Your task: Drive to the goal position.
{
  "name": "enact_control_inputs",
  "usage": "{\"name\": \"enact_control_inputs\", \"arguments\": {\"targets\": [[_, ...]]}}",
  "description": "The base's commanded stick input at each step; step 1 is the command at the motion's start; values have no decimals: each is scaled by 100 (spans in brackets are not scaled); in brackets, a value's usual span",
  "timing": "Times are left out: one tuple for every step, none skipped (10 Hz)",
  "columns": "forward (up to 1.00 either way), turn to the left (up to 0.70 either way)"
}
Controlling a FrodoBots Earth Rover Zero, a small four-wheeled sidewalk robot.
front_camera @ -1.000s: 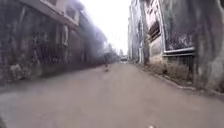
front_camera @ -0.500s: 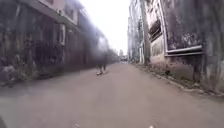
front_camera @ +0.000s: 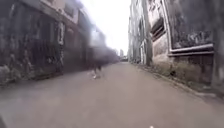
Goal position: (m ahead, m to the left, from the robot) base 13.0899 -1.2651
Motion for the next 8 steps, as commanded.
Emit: {"name": "enact_control_inputs", "arguments": {"targets": [[50, 1], [50, 1], [50, 1], [50, 1], [50, 1], [50, 1], [50, 1], [50, 1]]}}
